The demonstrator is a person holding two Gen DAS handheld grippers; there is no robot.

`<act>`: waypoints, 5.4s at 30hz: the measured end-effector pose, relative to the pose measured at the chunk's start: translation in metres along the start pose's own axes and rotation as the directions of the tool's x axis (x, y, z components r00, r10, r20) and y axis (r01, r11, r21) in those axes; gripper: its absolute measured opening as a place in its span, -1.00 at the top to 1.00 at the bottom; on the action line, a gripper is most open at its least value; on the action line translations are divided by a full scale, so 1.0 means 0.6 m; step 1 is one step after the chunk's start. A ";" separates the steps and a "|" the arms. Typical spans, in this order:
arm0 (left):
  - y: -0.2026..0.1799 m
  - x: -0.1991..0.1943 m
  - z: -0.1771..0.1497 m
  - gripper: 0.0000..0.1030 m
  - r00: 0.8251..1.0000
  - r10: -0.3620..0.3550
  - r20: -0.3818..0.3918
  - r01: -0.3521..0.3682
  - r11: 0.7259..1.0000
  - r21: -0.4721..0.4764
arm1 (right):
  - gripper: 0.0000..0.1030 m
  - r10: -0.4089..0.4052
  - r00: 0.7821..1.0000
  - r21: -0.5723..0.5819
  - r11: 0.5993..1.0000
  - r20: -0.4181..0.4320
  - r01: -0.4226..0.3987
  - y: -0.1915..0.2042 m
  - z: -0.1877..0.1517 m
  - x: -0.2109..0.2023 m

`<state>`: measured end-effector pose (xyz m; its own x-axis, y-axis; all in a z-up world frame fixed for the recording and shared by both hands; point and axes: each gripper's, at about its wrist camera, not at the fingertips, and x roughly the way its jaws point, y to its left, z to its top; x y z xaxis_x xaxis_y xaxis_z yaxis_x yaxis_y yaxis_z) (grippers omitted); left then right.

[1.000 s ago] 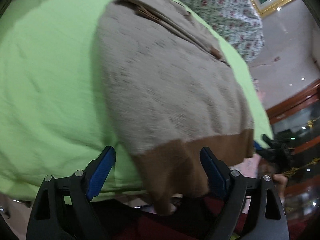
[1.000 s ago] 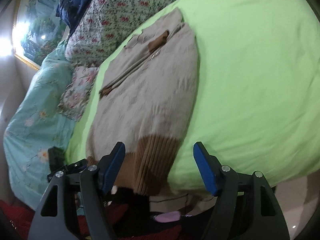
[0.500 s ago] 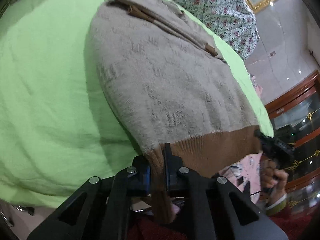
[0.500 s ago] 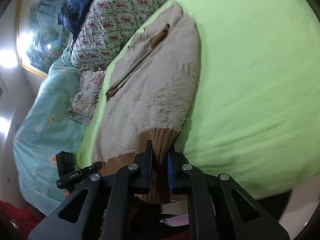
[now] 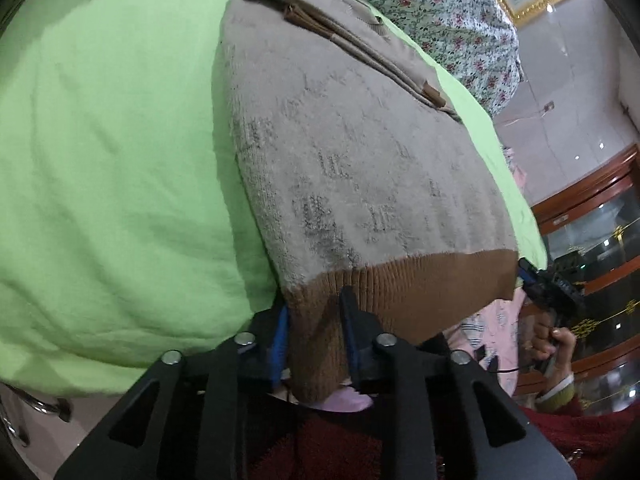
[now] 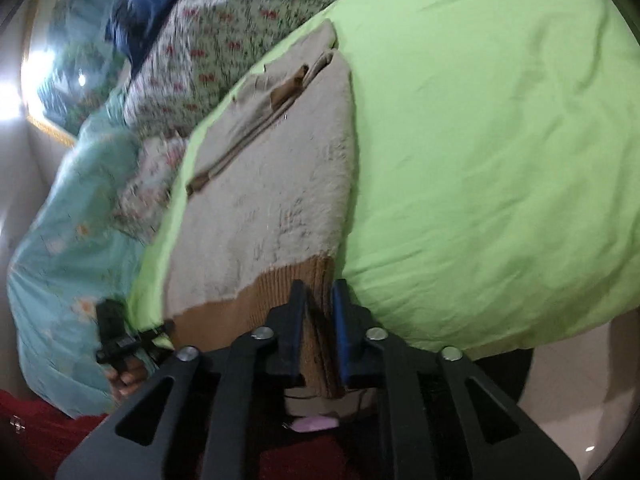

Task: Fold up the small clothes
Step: 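Grasp the brown hem with both grippers, then lift the hem with both grippers and fold it toward the collar, then open both grippers and release the folded hem, then grasp the folded sweater edge with the left gripper and lift it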

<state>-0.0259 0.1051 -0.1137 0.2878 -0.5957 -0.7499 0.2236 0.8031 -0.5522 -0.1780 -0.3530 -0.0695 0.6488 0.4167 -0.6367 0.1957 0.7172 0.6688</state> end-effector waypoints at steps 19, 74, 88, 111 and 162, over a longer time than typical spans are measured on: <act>-0.034 -0.012 -0.018 0.89 0.994 0.044 0.097 -0.055 0.993 0.107 | 0.80 0.195 0.980 -0.077 0.977 -0.047 -0.198 0.024 -0.025 0.040; -0.032 0.119 0.542 0.05 0.944 0.155 0.291 -0.182 0.981 0.070 | 0.39 -0.012 0.983 -0.103 0.994 0.182 0.031 0.127 0.512 0.324; -0.019 0.211 0.634 0.32 0.951 0.261 0.164 -0.283 0.950 0.133 | 0.35 -0.298 0.954 -0.379 0.886 -0.019 0.269 0.158 0.537 0.474; -0.052 0.081 0.353 -0.33 0.973 0.092 0.214 -0.069 0.992 -0.110 | -0.14 -0.037 0.998 -0.189 0.981 0.050 0.045 0.184 0.302 0.323; -0.295 0.257 0.428 0.85 0.955 0.130 0.265 -0.191 0.957 0.219 | -0.41 0.331 0.916 -0.004 0.940 -0.228 -0.341 0.165 0.461 0.400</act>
<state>0.2181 -0.1314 -0.0381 0.5512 -0.4674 -0.6912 0.3628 0.8802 -0.3059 0.2007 -0.3363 -0.0501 0.4910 0.7465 -0.4492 -0.0405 0.5346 0.8442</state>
